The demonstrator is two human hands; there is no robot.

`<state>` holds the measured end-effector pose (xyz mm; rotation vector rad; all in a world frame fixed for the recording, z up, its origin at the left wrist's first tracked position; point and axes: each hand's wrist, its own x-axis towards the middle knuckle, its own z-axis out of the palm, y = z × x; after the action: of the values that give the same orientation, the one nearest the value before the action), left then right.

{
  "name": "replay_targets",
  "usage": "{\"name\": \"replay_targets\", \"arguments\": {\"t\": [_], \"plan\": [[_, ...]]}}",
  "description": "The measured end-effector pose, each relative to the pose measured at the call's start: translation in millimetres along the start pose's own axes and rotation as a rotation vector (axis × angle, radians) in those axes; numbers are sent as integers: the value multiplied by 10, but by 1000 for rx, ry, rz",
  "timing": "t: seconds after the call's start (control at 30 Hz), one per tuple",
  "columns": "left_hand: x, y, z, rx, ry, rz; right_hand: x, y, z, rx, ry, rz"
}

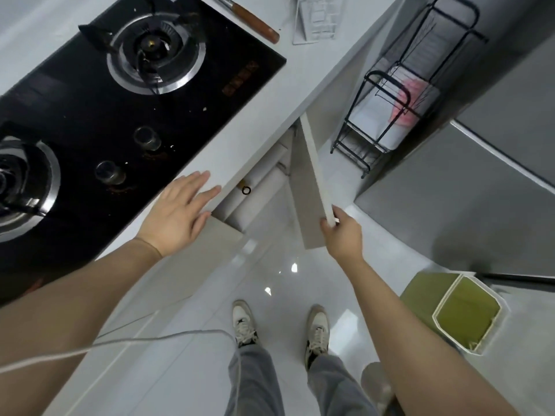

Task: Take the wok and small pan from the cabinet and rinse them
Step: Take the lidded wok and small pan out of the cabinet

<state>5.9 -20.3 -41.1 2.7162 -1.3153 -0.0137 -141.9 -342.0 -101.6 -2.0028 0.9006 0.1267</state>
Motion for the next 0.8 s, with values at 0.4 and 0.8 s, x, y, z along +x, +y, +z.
{"name": "replay_targets", "arguments": {"t": [0.4, 0.8], "plan": [[-2, 41, -2, -52, 4, -40, 643, 207, -683, -470, 287, 3], [13, 20, -39, -112, 11, -50, 211, -400, 476, -89, -258, -308]]}}
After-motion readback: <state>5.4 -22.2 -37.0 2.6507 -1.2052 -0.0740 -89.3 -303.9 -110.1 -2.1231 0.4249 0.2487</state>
